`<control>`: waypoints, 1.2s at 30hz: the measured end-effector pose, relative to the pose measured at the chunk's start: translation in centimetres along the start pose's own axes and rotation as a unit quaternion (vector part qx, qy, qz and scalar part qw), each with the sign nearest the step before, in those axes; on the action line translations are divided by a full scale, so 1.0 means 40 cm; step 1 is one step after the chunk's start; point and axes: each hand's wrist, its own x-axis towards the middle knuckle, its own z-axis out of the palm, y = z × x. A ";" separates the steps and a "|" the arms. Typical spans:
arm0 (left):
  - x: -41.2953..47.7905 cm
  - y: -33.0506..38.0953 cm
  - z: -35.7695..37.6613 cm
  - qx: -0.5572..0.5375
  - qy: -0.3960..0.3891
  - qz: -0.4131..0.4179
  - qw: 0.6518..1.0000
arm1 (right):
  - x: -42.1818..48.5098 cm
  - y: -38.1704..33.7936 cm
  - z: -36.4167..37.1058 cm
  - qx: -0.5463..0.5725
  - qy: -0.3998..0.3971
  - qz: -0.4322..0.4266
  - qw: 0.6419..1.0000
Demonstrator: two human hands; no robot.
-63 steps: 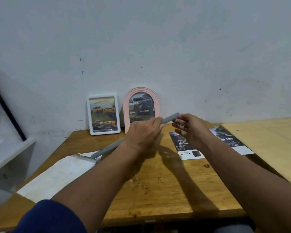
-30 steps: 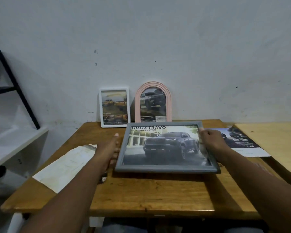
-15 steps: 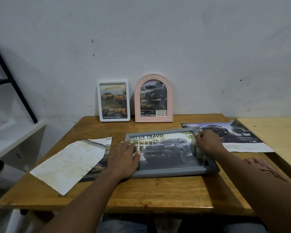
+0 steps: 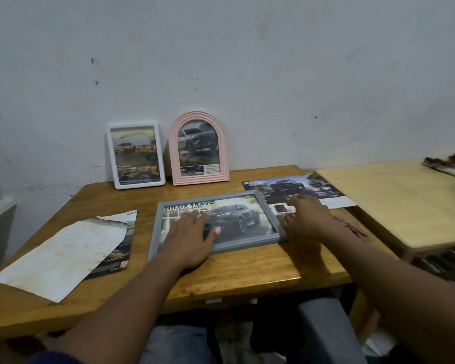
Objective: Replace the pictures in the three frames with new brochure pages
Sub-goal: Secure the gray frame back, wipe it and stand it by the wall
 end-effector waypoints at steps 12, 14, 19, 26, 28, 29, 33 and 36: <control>-0.013 0.041 -0.007 0.010 -0.017 0.018 1.000 | -0.123 0.129 0.000 -0.008 -0.005 0.055 0.998; -0.016 0.014 -0.021 0.009 -0.010 0.000 1.000 | -0.105 0.101 -0.015 0.020 0.040 0.050 0.998; -0.008 -0.120 -0.063 -0.019 0.037 -0.073 0.996 | -0.025 -0.061 -0.081 0.411 0.039 0.132 0.901; 0.014 -0.220 -0.090 -0.016 0.036 -0.104 0.994 | 0.106 -0.271 -0.056 0.682 -0.256 0.197 0.657; 0.017 -0.227 -0.074 -0.009 0.025 -0.088 0.996 | 0.141 -0.335 -0.028 0.611 -0.269 0.145 0.730; 0.017 -0.231 -0.065 -0.015 0.026 -0.085 0.996 | 0.160 -0.367 -0.018 0.552 -0.251 0.104 0.788; 0.006 -0.234 -0.048 -0.036 0.039 -0.083 0.995 | 0.198 -0.512 0.021 0.309 -0.107 -0.129 0.936; -0.001 -0.229 -0.057 -0.031 0.056 -0.108 0.992 | 0.203 -0.582 0.099 0.177 -0.131 -0.235 0.947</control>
